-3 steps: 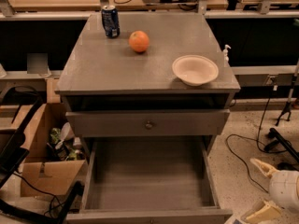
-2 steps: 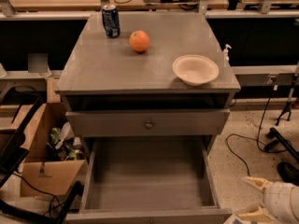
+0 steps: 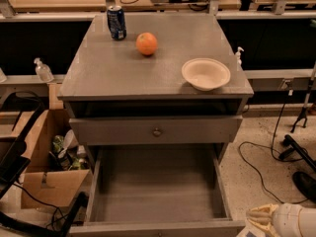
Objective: Close middle drawer
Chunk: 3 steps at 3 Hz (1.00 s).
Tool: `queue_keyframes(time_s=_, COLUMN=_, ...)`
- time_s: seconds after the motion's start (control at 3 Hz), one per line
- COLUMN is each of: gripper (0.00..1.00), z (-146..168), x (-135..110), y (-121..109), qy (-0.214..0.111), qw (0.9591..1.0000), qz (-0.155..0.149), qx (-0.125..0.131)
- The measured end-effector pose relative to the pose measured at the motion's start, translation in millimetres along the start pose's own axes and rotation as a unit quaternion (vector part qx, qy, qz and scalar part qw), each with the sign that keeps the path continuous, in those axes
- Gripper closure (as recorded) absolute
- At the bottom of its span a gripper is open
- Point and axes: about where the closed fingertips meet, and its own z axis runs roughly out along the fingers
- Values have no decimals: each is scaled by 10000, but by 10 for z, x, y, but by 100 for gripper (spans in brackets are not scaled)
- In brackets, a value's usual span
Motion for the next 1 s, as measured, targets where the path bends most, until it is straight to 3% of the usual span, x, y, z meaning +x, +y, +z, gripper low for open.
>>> queue_keyframes(time_s=0.33, gripper=100, z=14, x=-4, y=7, qy=-5, qw=10000, qz=-2, qx=-15)
queue_keyframes(time_s=0.67, gripper=100, z=14, x=-4, y=7, qy=-5, qw=10000, qz=-2, qx=-16)
queue_keyframes(time_s=1.0, gripper=100, z=342, x=268, y=256, qy=-79, qw=9992, qz=228, qx=-316)
